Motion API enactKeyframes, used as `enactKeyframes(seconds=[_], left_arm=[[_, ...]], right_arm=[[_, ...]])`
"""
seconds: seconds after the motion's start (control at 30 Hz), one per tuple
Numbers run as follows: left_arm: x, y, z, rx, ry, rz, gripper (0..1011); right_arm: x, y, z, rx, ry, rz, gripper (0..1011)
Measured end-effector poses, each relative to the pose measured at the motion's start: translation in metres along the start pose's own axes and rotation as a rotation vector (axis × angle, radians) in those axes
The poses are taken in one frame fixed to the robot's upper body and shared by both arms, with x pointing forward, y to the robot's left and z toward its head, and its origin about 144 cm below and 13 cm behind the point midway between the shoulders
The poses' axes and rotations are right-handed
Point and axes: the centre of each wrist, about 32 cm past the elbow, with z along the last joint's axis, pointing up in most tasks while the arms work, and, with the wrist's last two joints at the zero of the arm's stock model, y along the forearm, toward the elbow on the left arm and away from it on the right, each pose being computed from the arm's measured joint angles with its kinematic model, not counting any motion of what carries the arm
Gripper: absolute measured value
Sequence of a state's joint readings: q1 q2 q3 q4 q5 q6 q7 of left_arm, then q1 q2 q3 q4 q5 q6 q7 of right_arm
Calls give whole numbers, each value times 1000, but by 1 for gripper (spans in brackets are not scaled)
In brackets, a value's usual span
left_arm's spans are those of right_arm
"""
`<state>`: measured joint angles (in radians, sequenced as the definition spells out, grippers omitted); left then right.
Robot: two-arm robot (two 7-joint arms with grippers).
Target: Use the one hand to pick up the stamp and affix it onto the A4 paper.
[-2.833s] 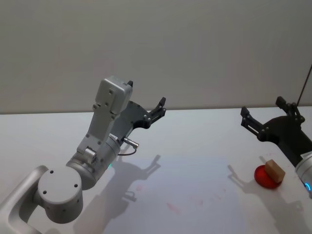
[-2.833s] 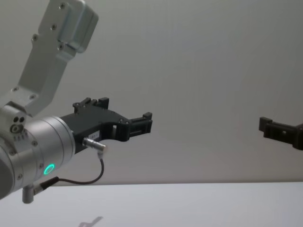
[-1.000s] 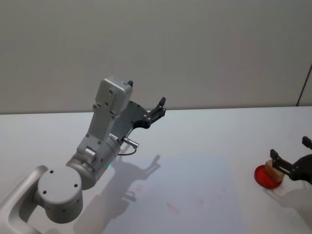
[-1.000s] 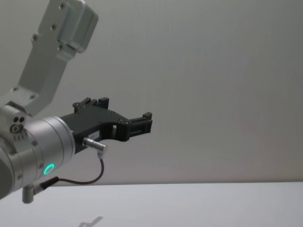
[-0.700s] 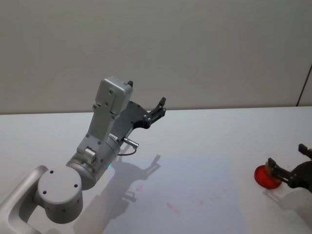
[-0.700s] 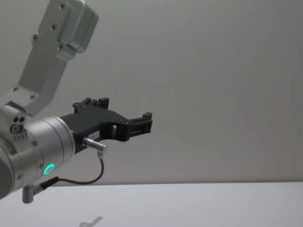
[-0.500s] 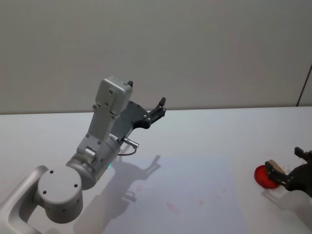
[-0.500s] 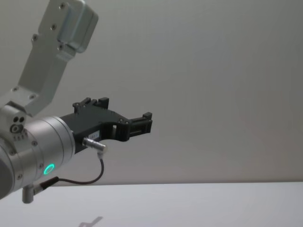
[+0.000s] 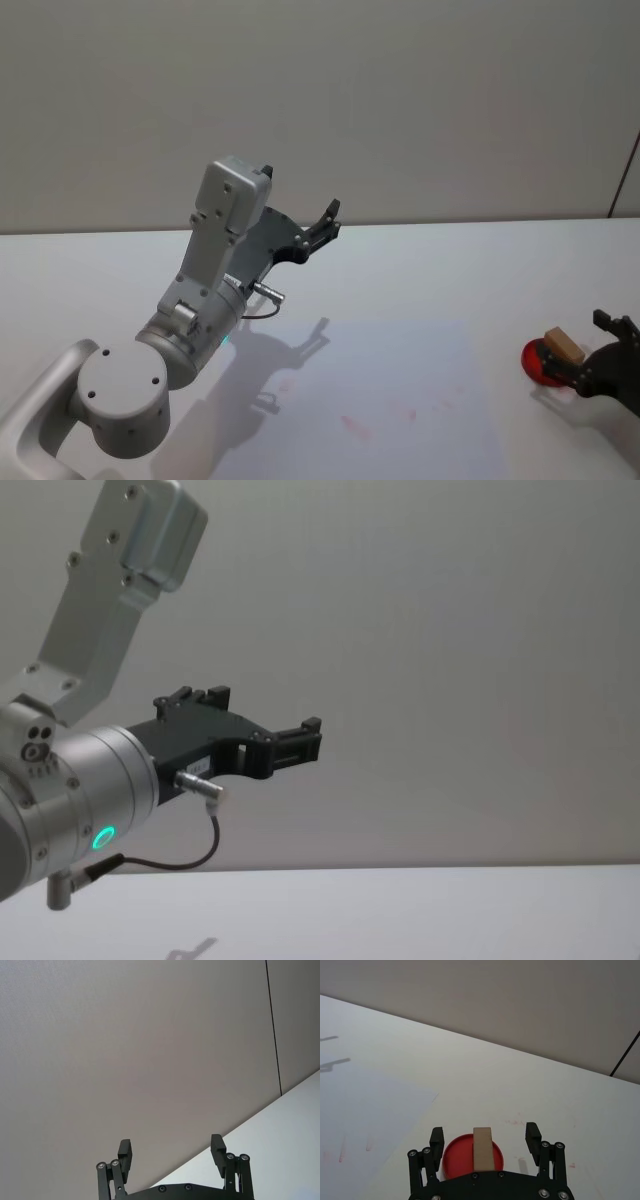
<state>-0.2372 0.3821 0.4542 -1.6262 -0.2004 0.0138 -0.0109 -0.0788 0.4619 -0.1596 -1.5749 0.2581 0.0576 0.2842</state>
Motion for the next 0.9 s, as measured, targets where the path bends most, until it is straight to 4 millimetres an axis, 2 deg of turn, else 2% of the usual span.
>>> enactKeyframes(seconds=[0.73,0.9], left_arm=[[0,0,0,0,0,0,1001],[0,0,0,0,0,0,1001]], right_arm=[[0,6,-5,-40,1,4,1001],[0,6,-6,-45,3,0,902]])
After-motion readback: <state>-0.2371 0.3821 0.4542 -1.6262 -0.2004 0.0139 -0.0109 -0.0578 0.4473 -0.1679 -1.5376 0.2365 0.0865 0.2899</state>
